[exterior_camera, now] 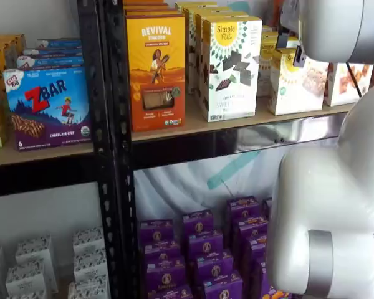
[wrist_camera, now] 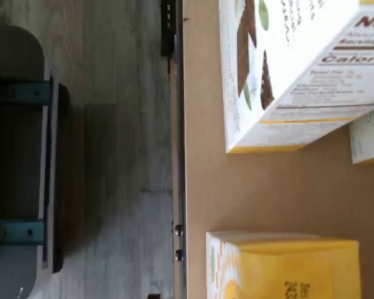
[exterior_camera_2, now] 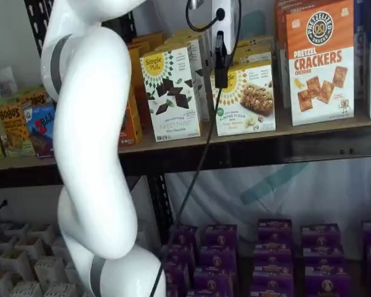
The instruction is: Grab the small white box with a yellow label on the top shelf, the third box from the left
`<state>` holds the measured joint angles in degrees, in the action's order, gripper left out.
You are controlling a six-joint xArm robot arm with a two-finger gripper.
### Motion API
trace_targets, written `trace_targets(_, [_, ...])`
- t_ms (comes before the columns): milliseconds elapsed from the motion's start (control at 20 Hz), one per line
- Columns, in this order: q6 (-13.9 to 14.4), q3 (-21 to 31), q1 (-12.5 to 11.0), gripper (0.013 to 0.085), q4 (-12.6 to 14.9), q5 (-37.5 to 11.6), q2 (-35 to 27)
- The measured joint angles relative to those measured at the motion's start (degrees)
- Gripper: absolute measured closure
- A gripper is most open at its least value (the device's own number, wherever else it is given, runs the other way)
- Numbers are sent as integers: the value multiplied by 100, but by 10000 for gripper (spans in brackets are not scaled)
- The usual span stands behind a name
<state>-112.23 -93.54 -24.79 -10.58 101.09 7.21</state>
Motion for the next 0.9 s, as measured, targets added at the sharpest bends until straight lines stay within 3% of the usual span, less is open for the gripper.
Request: trace_targets(900, [48, 60, 142, 130, 334, -130, -83])
